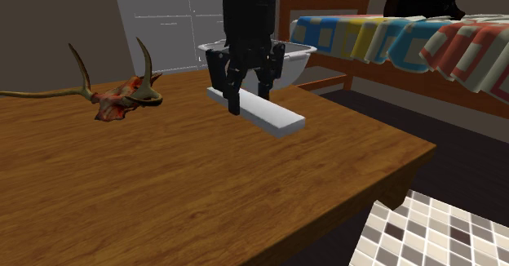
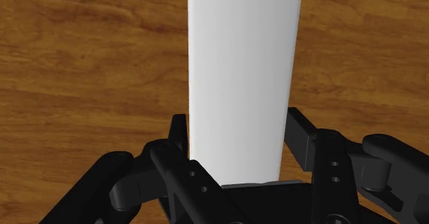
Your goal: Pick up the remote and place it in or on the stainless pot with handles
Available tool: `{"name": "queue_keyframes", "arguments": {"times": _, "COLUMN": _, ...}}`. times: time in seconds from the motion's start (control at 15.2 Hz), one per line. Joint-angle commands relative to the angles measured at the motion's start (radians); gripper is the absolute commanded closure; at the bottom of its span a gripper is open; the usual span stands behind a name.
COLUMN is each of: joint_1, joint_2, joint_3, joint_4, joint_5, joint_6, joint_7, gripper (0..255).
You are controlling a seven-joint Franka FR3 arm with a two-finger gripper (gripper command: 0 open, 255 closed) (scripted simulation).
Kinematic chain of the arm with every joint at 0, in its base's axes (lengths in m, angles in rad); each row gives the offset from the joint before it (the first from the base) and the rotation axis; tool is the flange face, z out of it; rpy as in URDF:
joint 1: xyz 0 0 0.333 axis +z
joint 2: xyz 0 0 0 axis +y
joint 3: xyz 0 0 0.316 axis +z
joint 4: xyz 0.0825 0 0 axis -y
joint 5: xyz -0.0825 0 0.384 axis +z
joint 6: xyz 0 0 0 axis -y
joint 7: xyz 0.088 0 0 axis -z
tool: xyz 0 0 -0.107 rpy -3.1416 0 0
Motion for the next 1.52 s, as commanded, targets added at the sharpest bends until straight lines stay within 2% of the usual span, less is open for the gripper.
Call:
{"name": "queue_keyframes", "arguments": {"times": 0.0, "joint_1": -0.001, "joint_2": -0.013, "joint_3": -0.001, "joint_4": 0.016, "joint_5": -0.001, "joint_6": -0.029, "joint_7": -0.001, "gripper": 255}}
{"name": "queue_keyframes", "arguments": {"times": 1.45, "joint_1": -0.002, "joint_2": -0.091, "joint_3": -0.004, "joint_4": 0.242, "joint_5": -0.003, "joint_6": -0.333, "joint_7": 0.004, "gripper": 255}}
